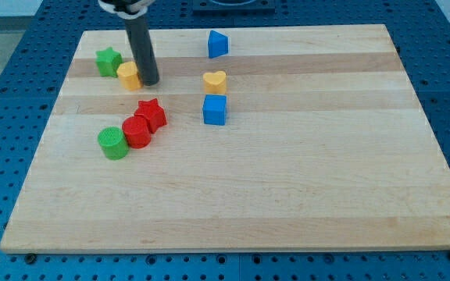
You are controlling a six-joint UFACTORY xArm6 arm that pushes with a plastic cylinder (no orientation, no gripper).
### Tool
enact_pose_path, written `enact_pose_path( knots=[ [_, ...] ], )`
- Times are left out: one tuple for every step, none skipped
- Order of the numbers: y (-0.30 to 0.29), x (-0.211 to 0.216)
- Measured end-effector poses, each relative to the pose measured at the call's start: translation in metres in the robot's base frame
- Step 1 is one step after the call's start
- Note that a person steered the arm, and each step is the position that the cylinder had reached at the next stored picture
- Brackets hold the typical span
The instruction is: Push the yellow hexagon below the green star
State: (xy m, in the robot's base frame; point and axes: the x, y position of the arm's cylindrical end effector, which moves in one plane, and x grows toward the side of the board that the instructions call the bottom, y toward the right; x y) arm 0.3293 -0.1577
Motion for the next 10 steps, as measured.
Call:
enact_pose_path(
  knots=[
    [-0.010,-0.001],
    [-0.004,-0.025],
    [-0.007,-0.035],
    [-0.033,-0.020],
    [-0.058,-0.010],
    [-0.071,0.001],
    [-0.085,0.016],
    [-0.089,0.019],
    [-0.086,0.019],
    [-0.025,-0.011]
  ],
)
